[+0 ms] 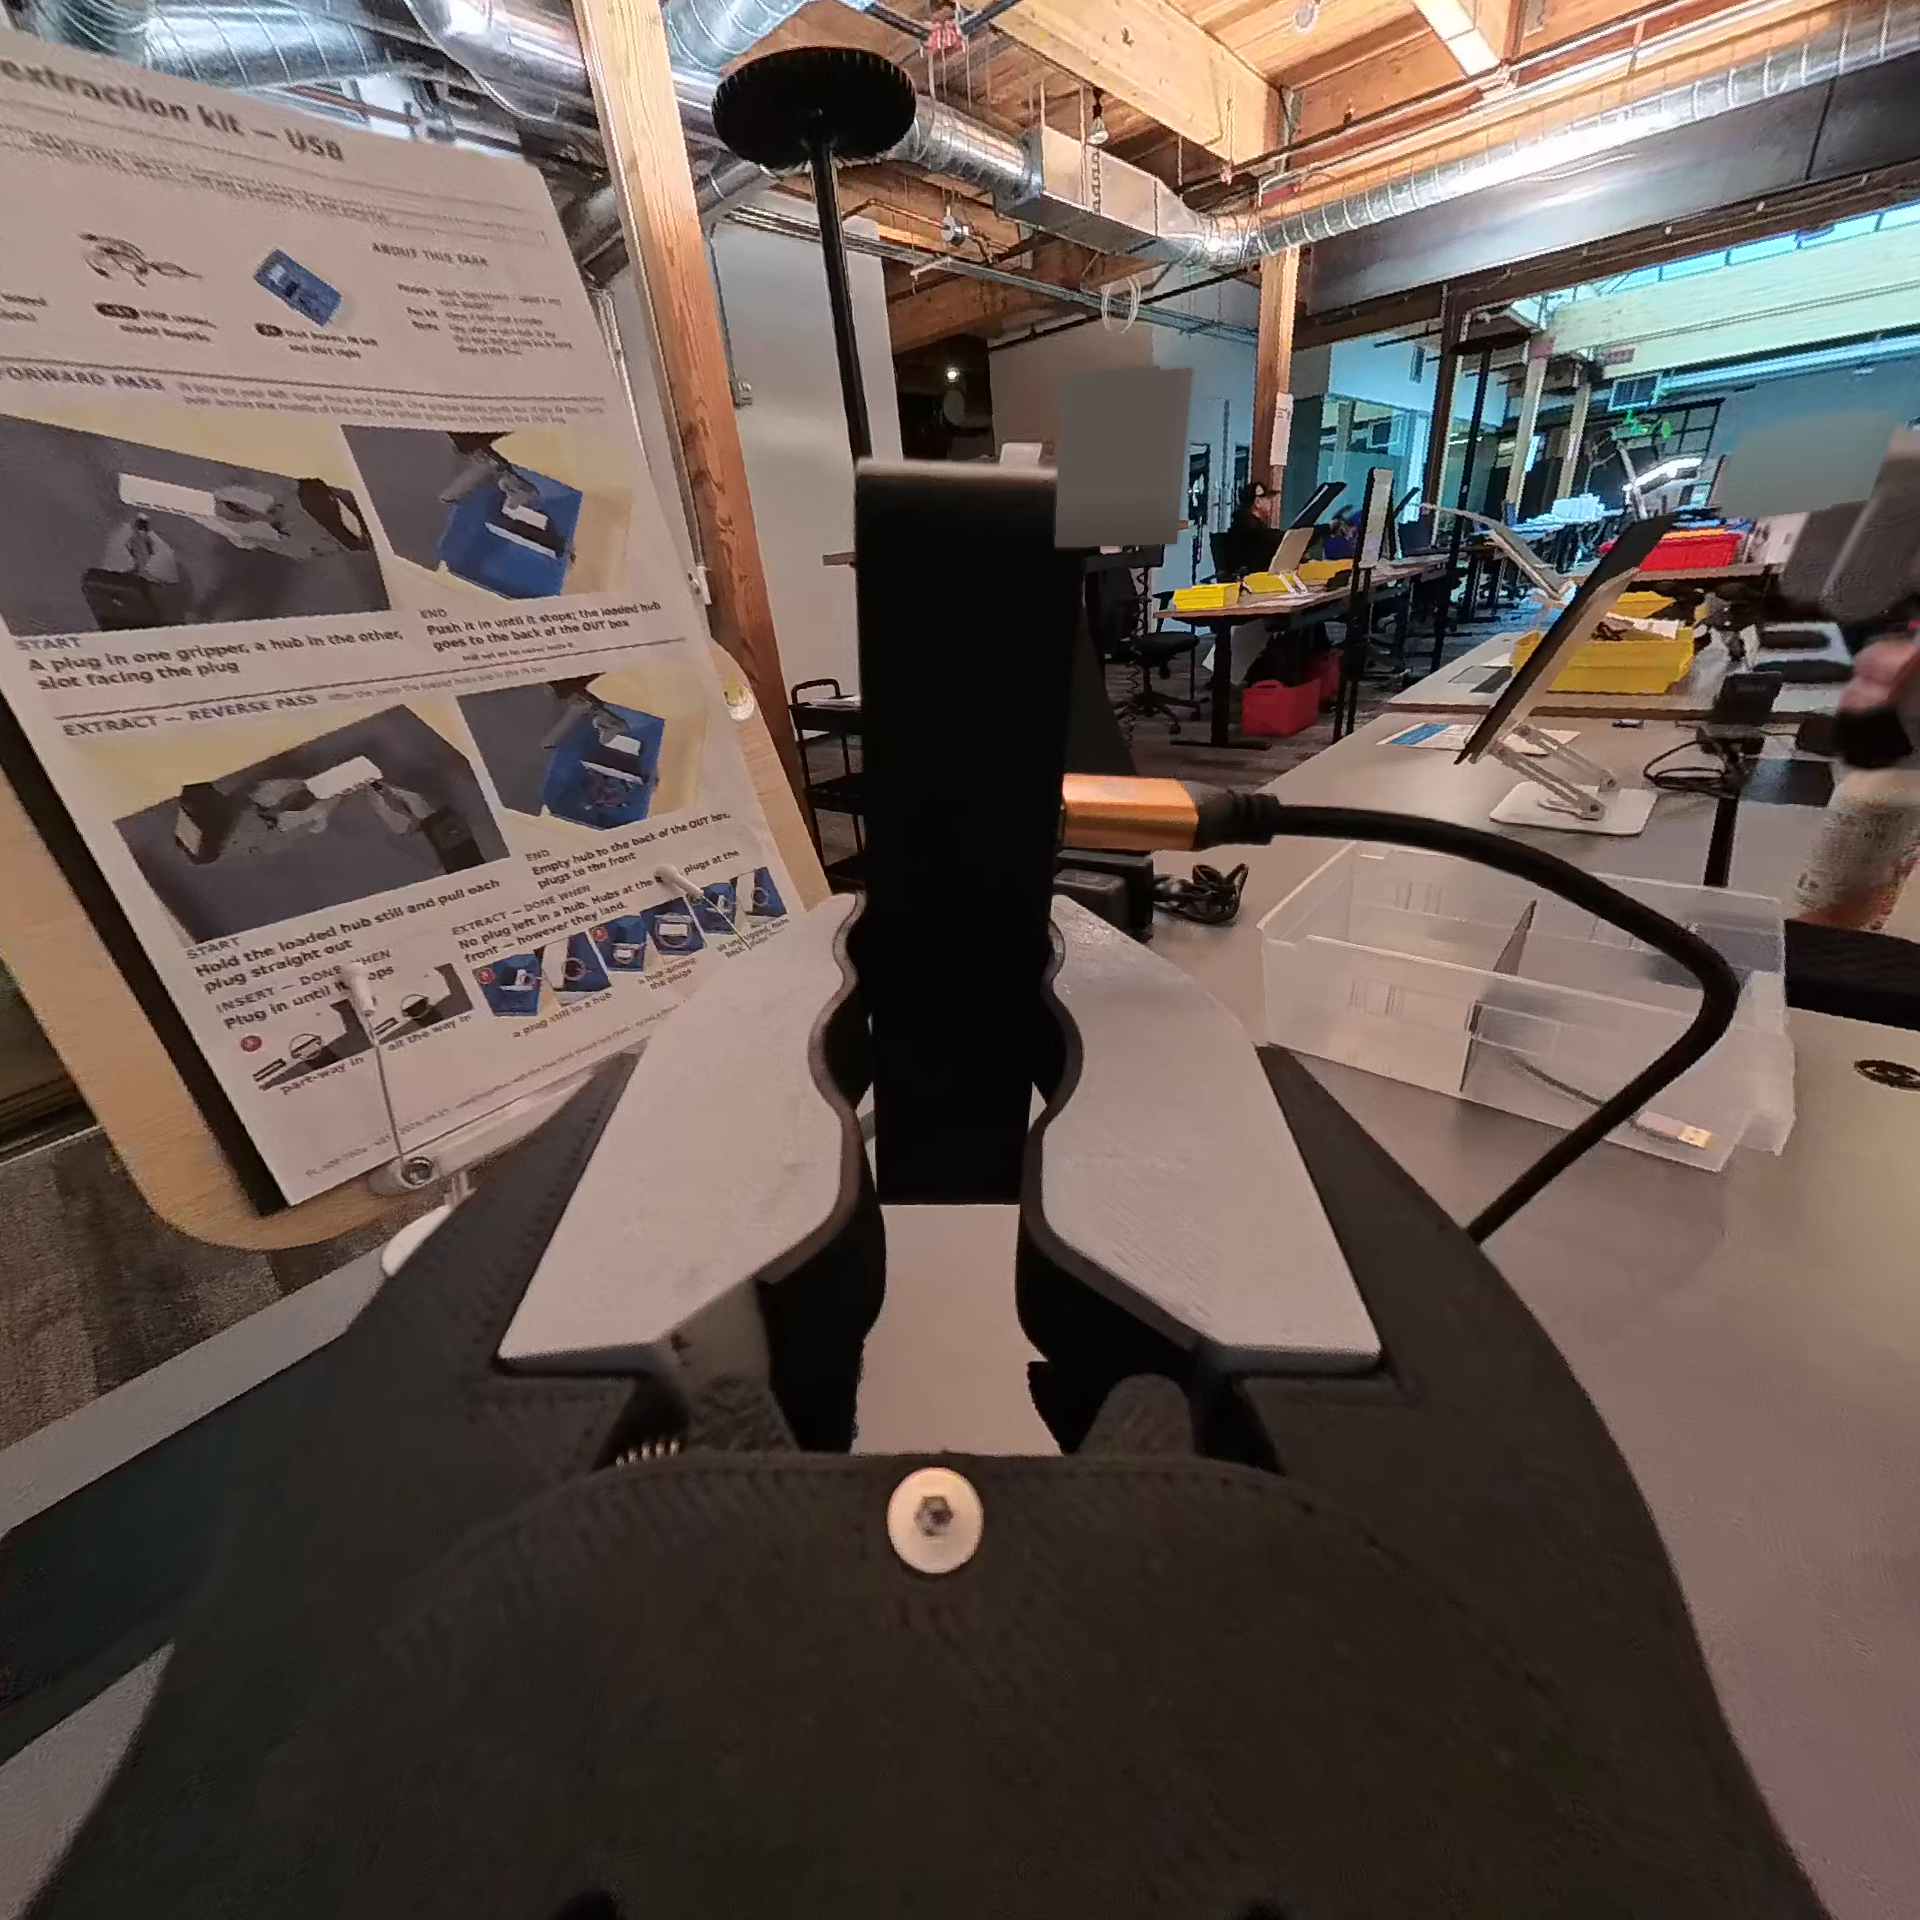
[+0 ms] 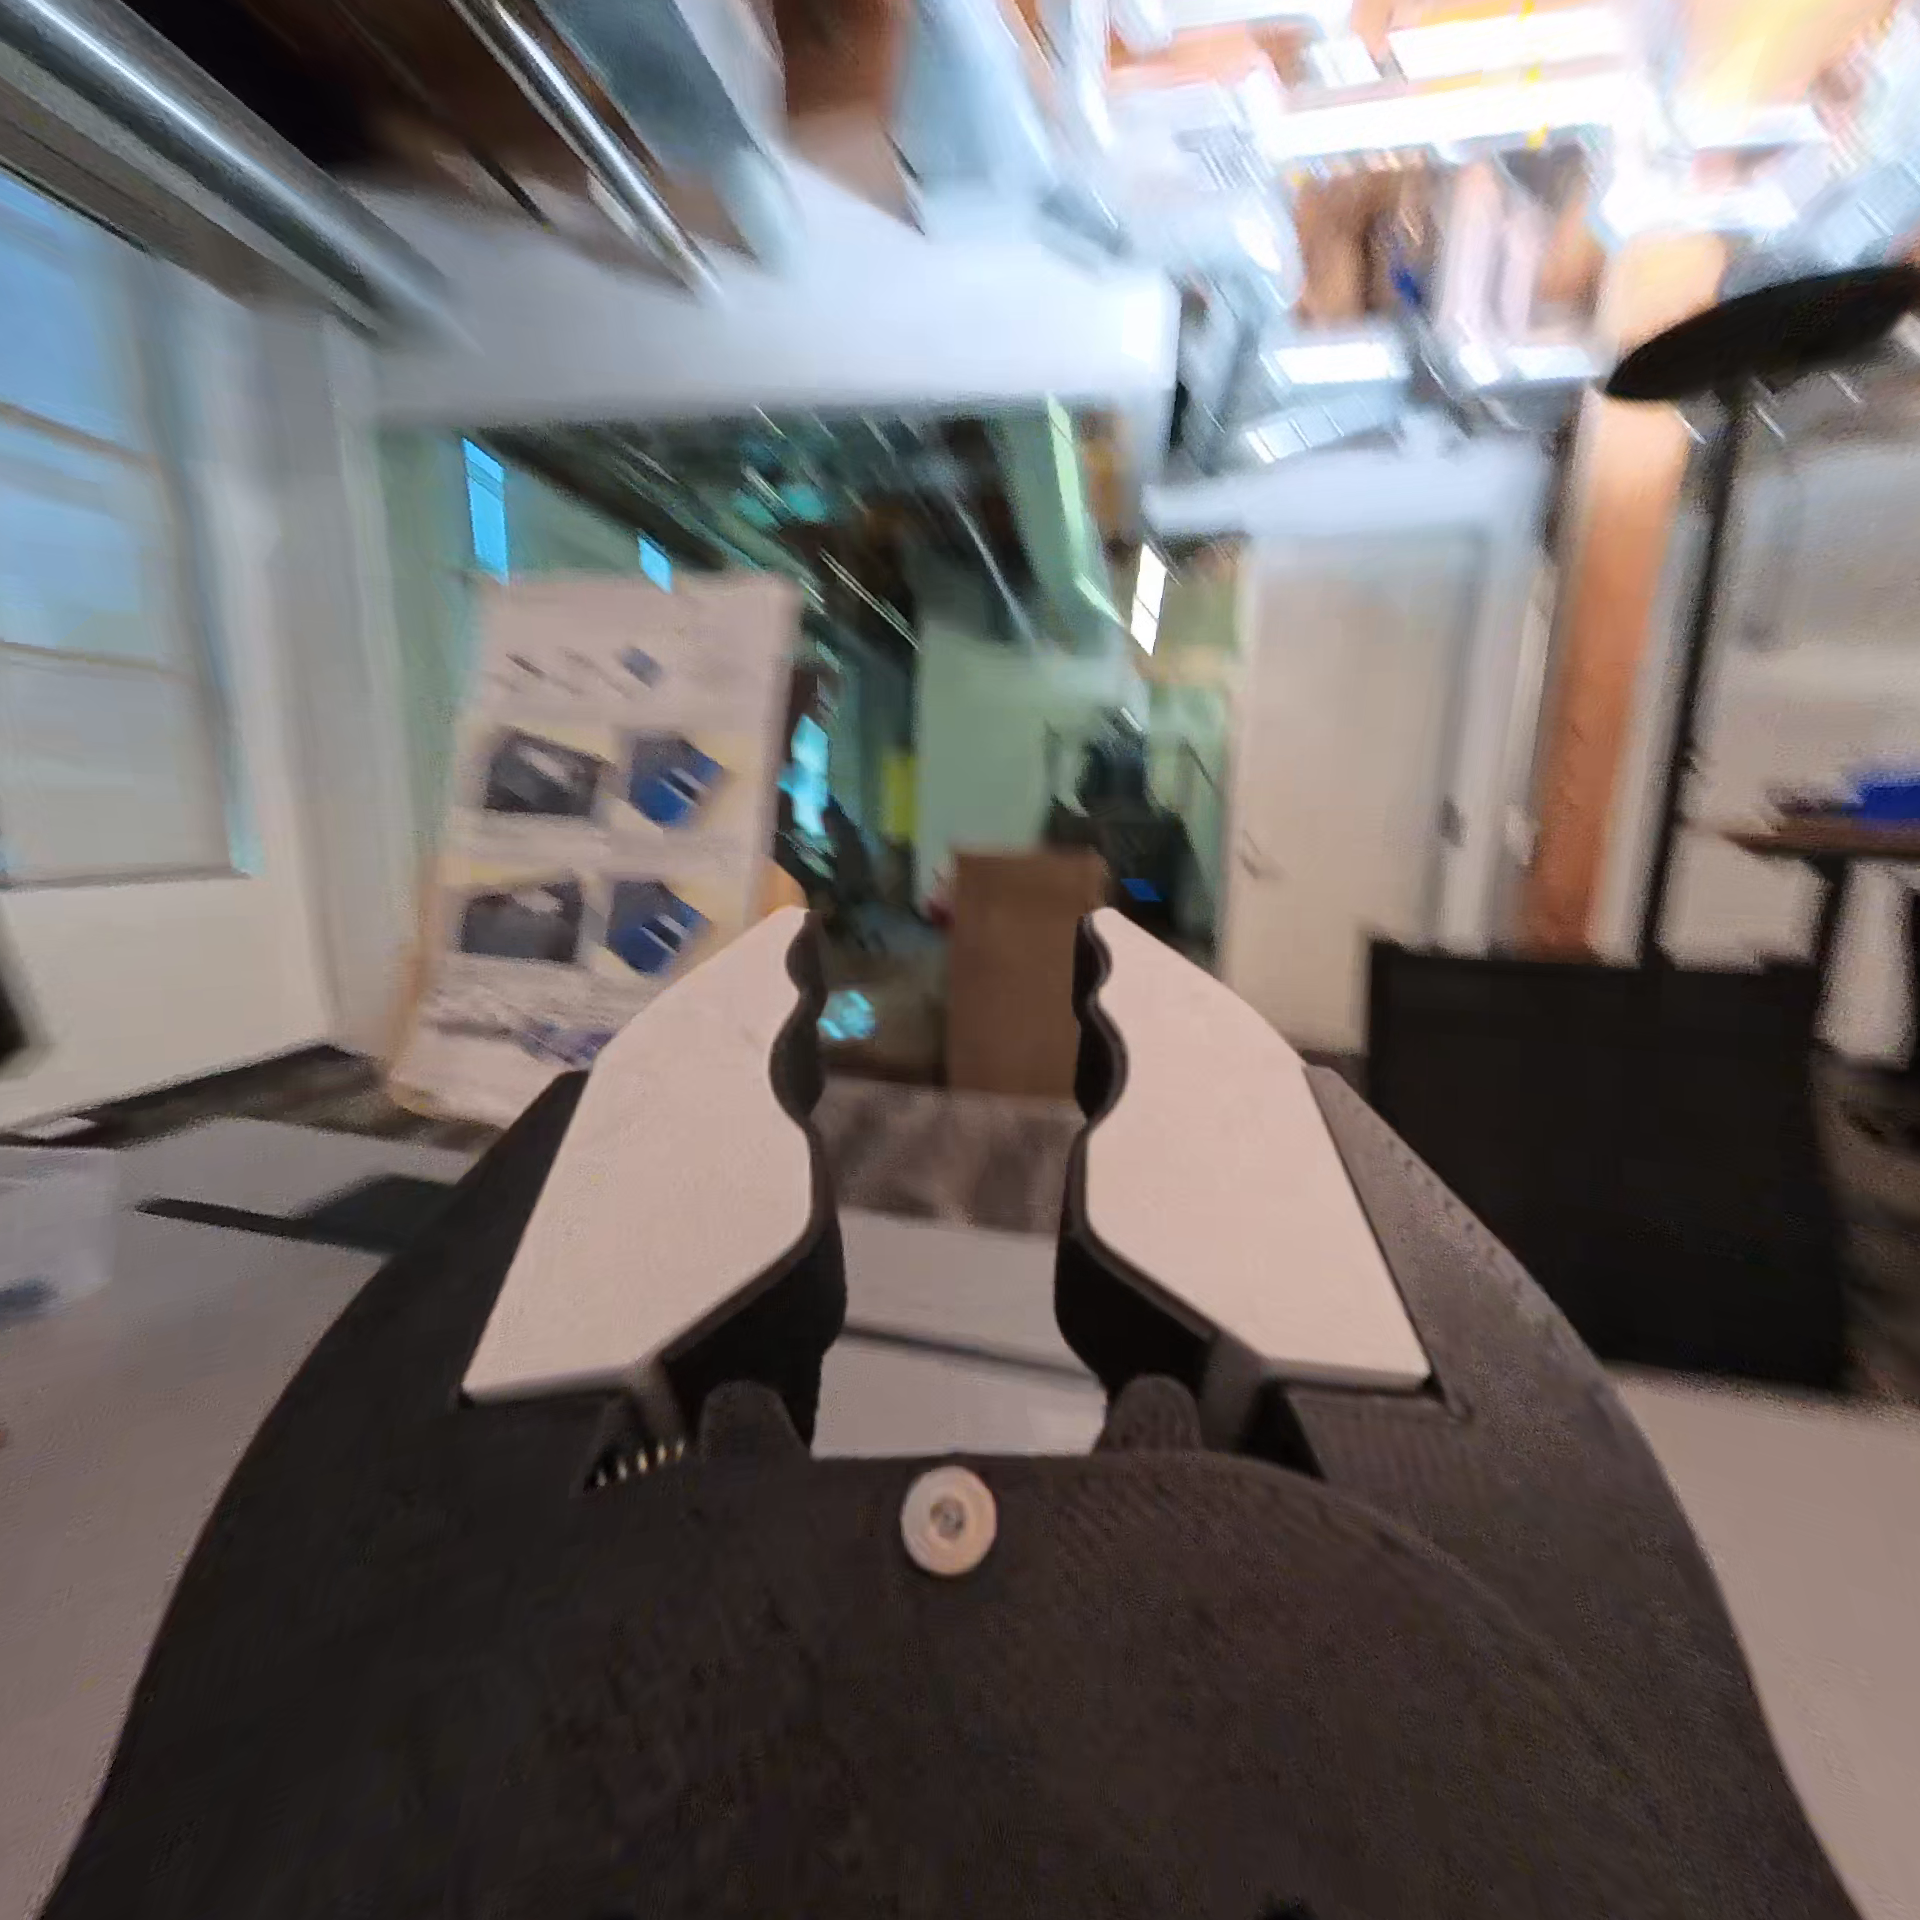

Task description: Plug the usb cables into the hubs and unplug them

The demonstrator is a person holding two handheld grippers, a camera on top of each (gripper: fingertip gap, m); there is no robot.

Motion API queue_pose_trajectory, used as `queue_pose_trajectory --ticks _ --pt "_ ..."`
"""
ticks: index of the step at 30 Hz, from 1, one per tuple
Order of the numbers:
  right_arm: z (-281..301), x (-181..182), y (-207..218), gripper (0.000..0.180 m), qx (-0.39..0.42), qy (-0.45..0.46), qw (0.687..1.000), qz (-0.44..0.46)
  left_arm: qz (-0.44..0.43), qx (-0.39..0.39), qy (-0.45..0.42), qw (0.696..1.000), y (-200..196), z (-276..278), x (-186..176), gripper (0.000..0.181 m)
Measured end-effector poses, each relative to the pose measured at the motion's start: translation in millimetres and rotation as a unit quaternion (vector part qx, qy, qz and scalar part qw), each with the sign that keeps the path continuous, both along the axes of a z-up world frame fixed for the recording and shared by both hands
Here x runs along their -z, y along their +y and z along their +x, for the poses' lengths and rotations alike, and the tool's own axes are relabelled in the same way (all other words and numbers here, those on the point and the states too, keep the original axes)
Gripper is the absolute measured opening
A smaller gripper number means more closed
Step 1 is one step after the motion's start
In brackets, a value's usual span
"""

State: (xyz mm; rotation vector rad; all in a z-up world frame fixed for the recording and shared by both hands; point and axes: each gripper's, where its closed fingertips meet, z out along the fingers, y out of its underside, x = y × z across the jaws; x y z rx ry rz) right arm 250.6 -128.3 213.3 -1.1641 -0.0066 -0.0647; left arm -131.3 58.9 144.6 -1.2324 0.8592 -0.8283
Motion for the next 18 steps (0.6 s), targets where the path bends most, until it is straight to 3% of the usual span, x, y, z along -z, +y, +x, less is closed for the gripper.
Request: queue_pose_trajectory --ticks 4,9,12,15,18 --pt "-100 -38 16 0.047 -0.145 -0.032 0.986 0.070 -0.001 -0.004 0.003 1.000 2 16 12 0.025" --pt "-219 -26 60 0.057 -0.256 -0.085 0.963 0.017 -0.005 -0.037 0.004 0.999 8 28 25 0.025" --pt "-269 -11 85 0.059 -0.276 -0.057 0.960 0.003 -0.008 -0.070 0.002 0.998 15 26 30 0.025" --pt "-304 5 107 0.049 -0.299 -0.004 0.954 0.001 -0.002 -0.102 -0.005 0.995 21 20 30 0.025" --pt "-338 27 132 0.042 -0.292 -0.054 0.954 -0.043 -0.001 -0.105 -0.013 0.994 22 17 28 0.026"
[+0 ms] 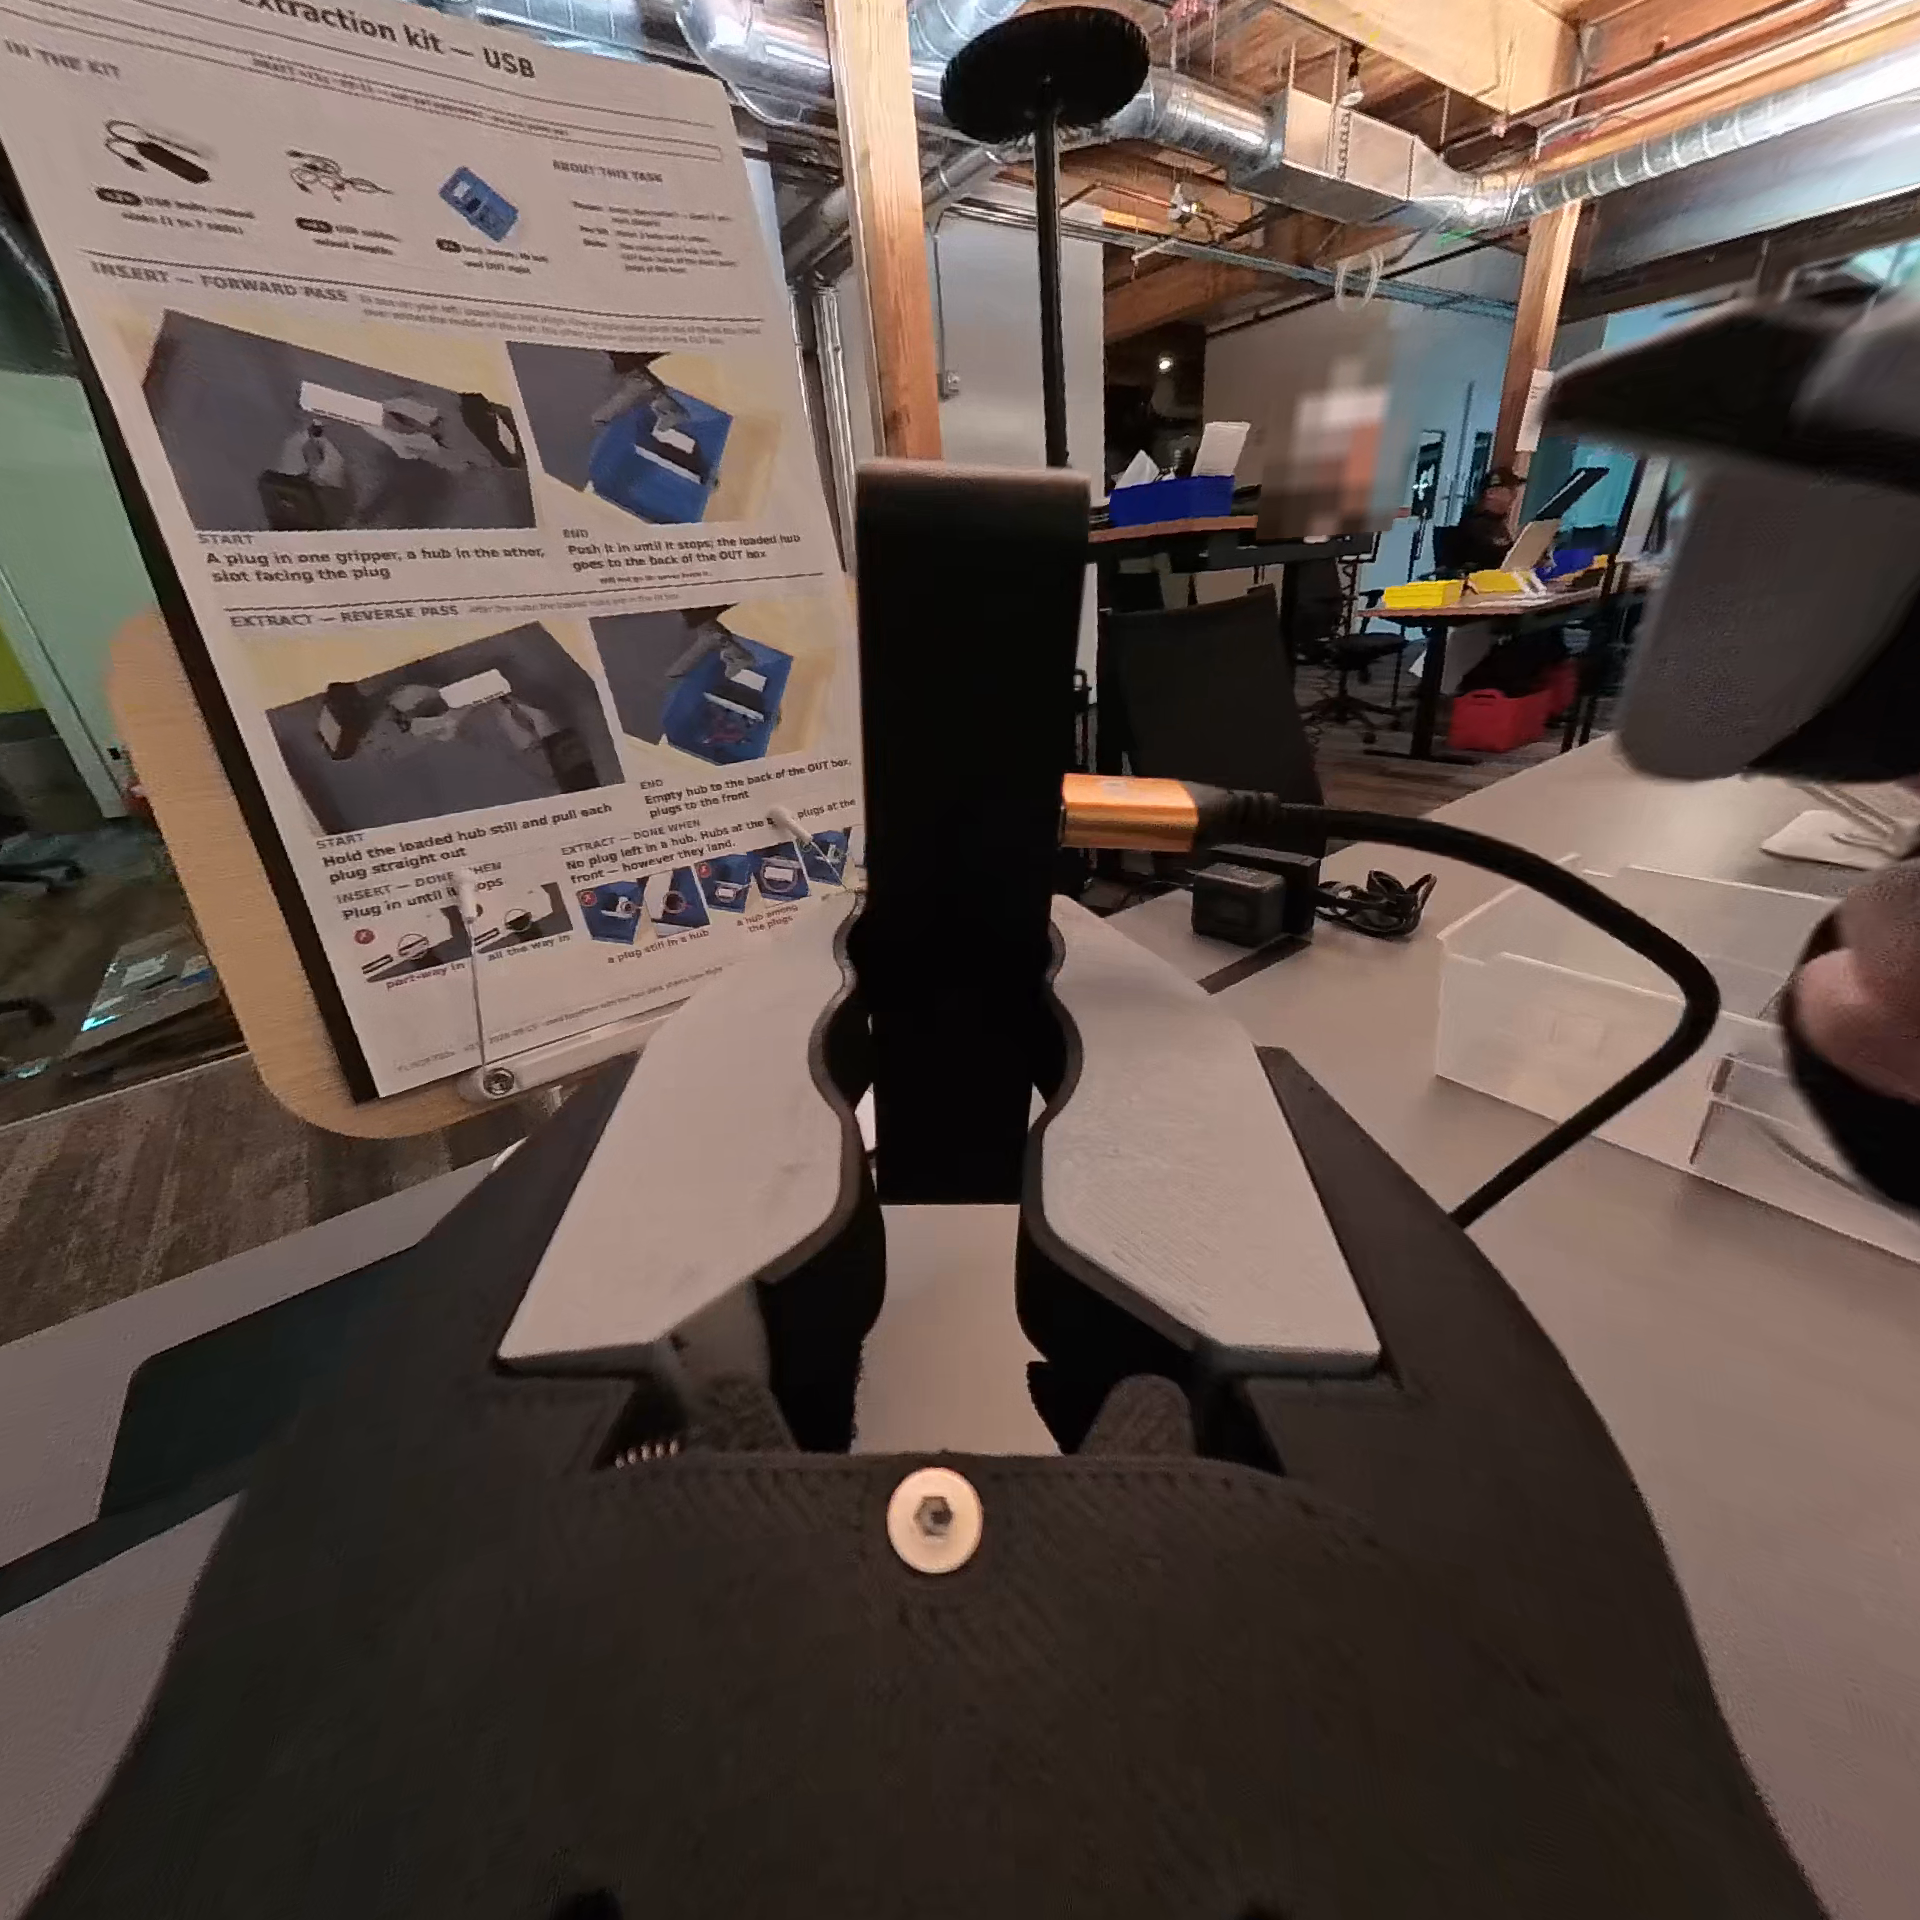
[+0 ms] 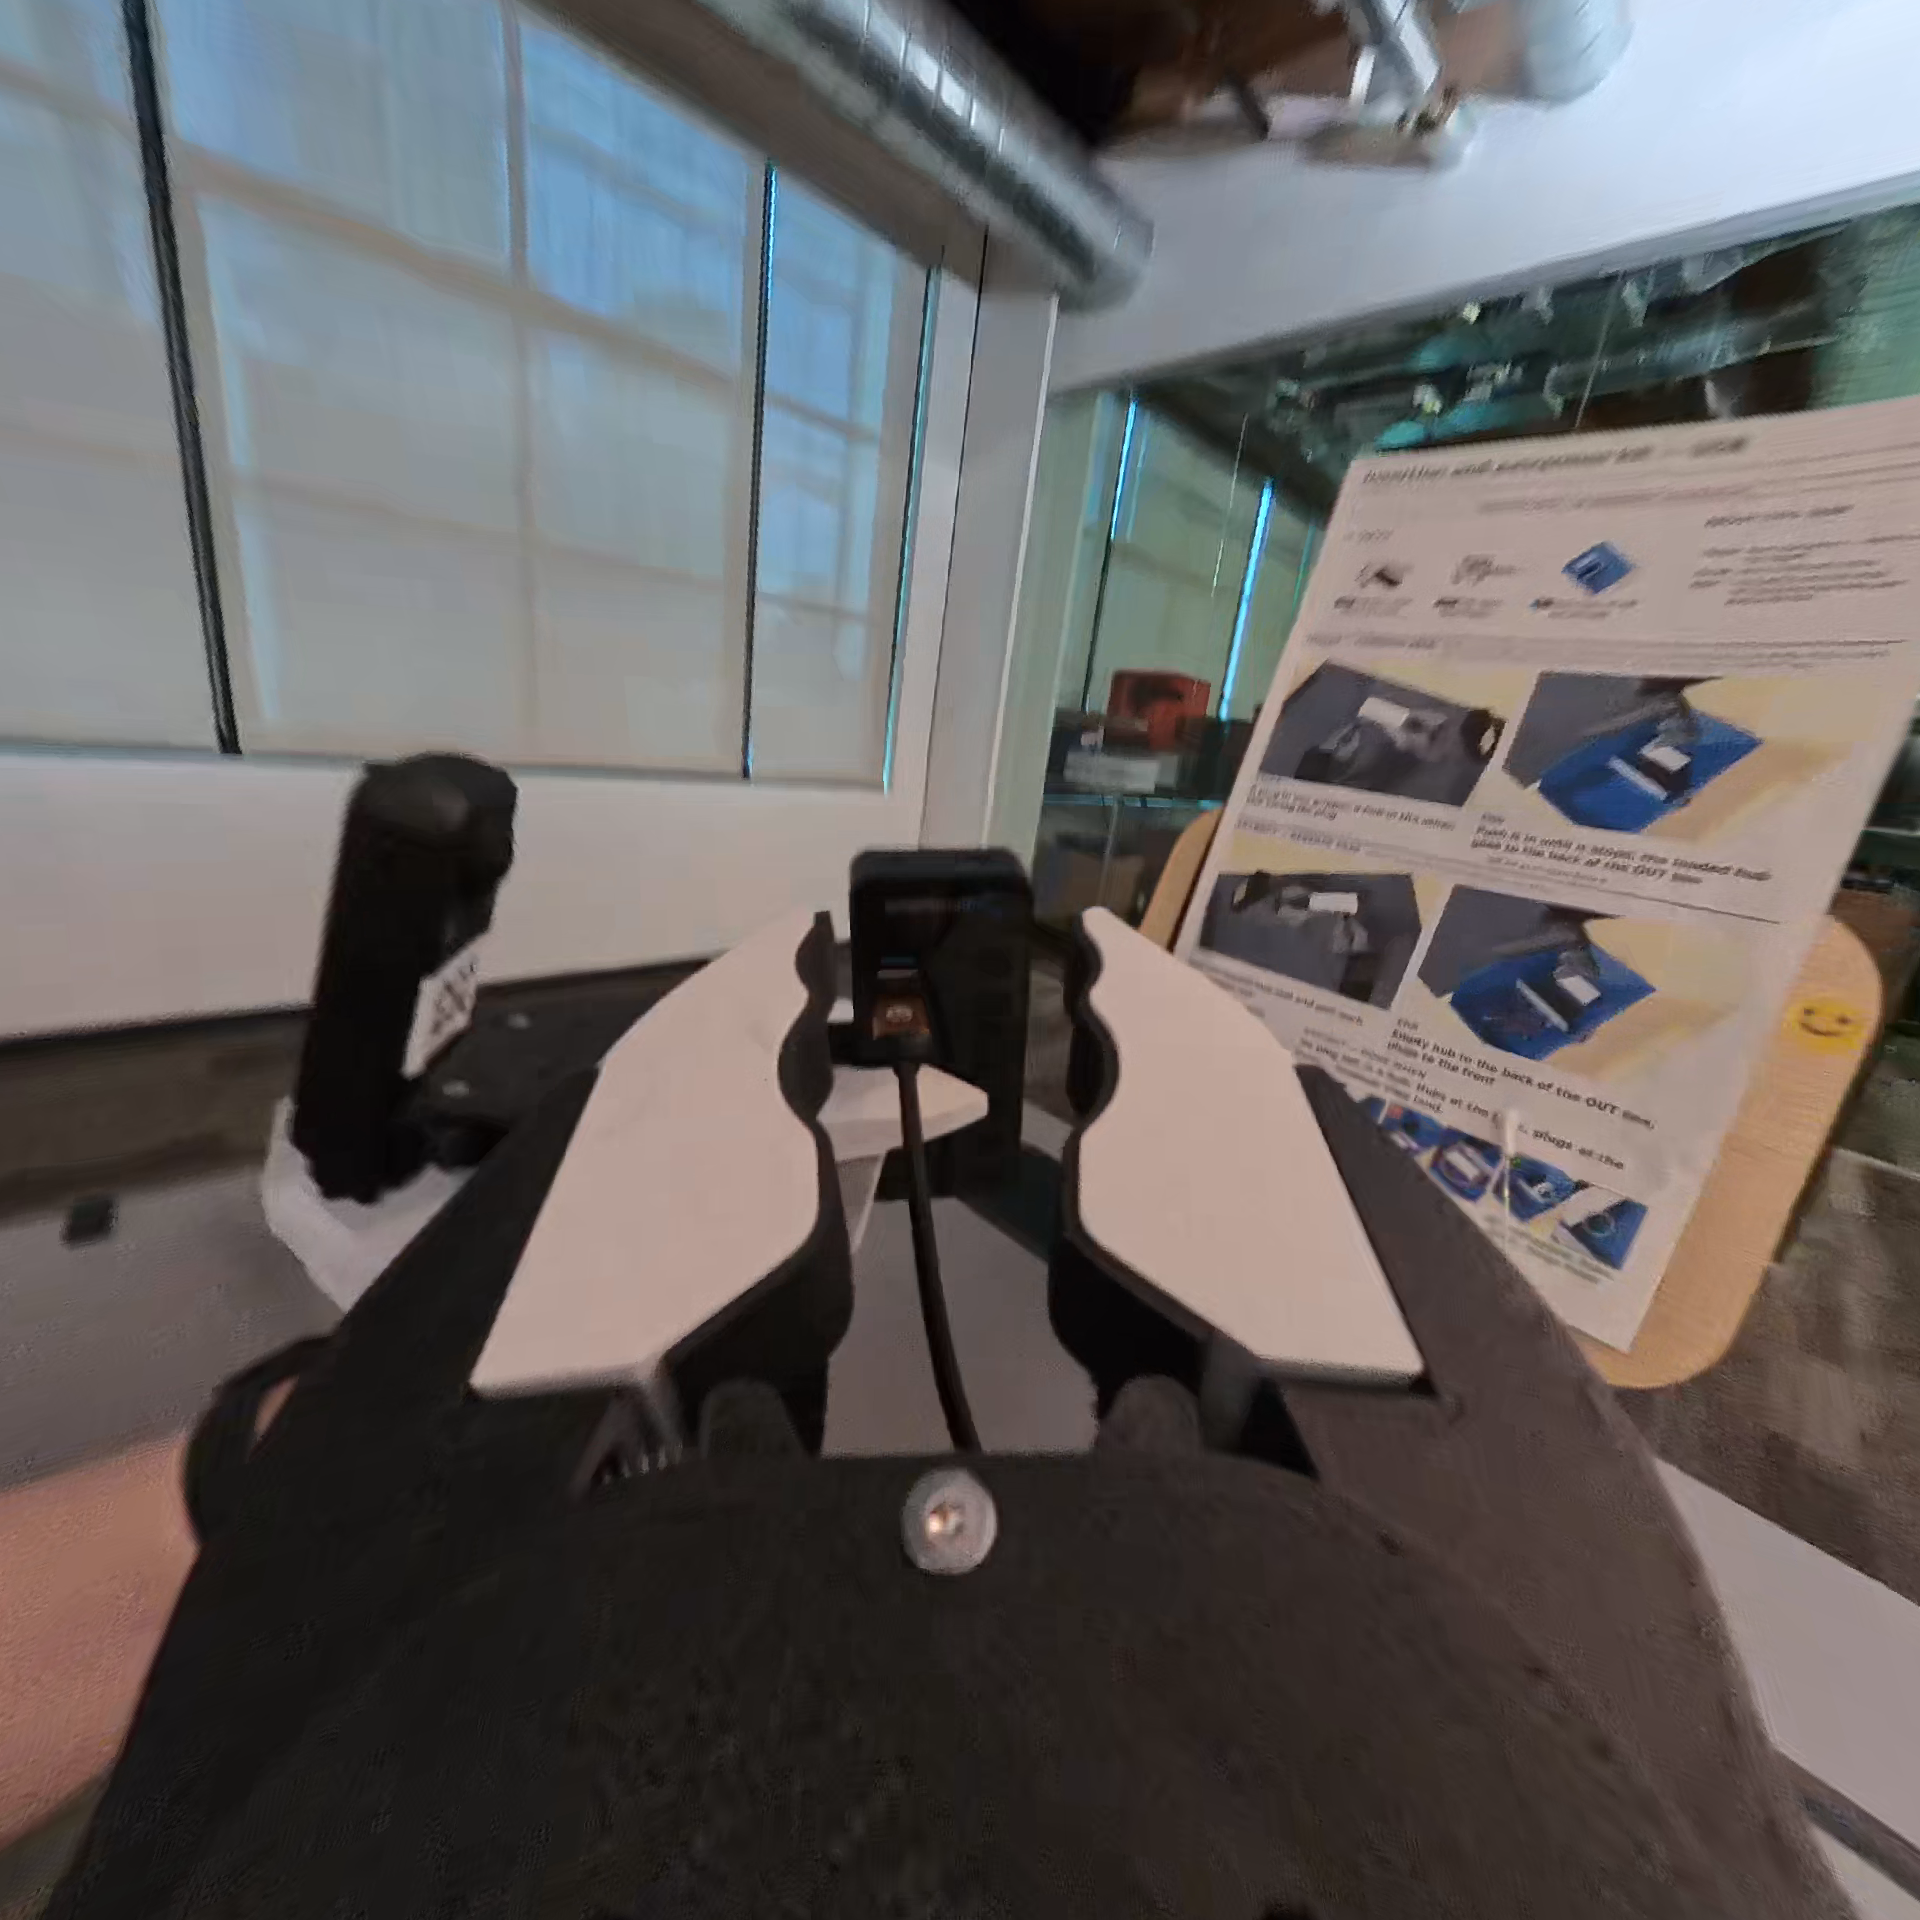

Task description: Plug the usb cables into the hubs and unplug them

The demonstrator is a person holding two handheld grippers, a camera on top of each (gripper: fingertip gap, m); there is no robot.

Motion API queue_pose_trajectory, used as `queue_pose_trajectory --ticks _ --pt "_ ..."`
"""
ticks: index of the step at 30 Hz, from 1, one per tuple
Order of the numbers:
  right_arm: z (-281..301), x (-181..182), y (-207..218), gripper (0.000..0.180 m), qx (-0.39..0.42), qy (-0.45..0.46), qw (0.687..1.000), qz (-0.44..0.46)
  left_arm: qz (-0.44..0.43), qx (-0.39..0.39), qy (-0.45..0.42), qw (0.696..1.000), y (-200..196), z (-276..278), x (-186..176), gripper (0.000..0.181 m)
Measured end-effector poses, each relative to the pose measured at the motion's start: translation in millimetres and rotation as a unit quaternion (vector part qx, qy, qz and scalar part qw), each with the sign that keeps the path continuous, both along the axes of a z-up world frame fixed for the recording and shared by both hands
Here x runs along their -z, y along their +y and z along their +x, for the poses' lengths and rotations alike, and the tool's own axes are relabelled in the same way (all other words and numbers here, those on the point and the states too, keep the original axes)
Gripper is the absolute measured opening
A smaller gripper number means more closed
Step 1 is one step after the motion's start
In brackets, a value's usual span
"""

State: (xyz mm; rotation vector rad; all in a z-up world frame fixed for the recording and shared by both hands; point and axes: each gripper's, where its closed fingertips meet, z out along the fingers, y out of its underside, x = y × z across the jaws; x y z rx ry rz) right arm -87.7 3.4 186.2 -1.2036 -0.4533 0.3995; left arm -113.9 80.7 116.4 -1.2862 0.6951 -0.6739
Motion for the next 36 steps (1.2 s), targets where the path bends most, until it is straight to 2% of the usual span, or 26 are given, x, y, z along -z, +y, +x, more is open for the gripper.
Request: queue_pose_trajectory --ticks 6,13,25,36 --pt "-26 32 28 0.034 0.000 -0.055 0.997 -0.051 0.018 -0.009 0.008 1.000 -2 2 -1 0.025" --pt "-28 46 39 0.025 -0.009 -0.045 0.996 -0.078 0.026 -0.008 0.018 0.999 -6 9 2 0.025" --pt "-27 50 43 0.018 -0.009 -0.057 0.995 -0.080 0.012 0.007 0.016 1.000 -7 15 5 0.025" --pt "-29 47 40 0.015 0.016 -0.063 0.997 -0.033 0.004 0.027 0.010 1.000 -8 15 3 0.025"
